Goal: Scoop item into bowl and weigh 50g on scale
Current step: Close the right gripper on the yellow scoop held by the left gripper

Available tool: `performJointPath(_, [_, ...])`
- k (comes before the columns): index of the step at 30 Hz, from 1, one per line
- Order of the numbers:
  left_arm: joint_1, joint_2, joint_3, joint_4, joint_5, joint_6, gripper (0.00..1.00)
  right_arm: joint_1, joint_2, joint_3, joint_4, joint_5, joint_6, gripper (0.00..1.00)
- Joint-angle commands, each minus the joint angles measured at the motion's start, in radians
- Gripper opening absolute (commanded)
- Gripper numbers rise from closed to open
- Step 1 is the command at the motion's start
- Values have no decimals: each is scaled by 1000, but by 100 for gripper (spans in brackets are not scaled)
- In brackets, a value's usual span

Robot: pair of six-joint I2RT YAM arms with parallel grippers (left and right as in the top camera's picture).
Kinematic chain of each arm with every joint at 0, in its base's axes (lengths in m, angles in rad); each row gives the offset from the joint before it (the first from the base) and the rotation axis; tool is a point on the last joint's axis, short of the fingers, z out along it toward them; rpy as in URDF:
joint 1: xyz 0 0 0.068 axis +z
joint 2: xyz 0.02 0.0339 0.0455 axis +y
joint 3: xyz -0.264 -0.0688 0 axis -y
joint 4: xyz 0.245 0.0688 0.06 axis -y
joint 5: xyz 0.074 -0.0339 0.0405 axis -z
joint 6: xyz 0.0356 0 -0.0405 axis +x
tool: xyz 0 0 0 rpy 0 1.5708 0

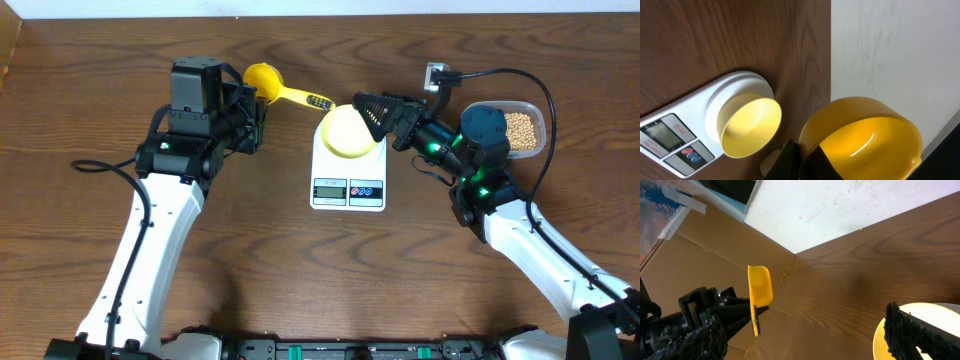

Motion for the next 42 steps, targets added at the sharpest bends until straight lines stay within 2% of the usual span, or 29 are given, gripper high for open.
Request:
performJointPath(1, [-29,11,-5,5,19,-13,8,12,3,19,8,-4,2,99])
performJointPath(12, [-98,11,-5,31,20,-17,8,43,3,19,74,-77,-3,99])
performJointPath(26, [-117,11,-5,31,94,-21,8,75,3,19,87,-89,-39,85])
performJointPath(31, [-140,11,-5,35,90,-21,8,82,3,19,94,-89,-62,69])
performJointPath(34, [-141,11,-5,36,90,-21,8,81,3,19,93,-89,-82,54])
performJointPath(42, [-142,11,-5,36,90,-25,8,82,3,19,94,-82,-89,31])
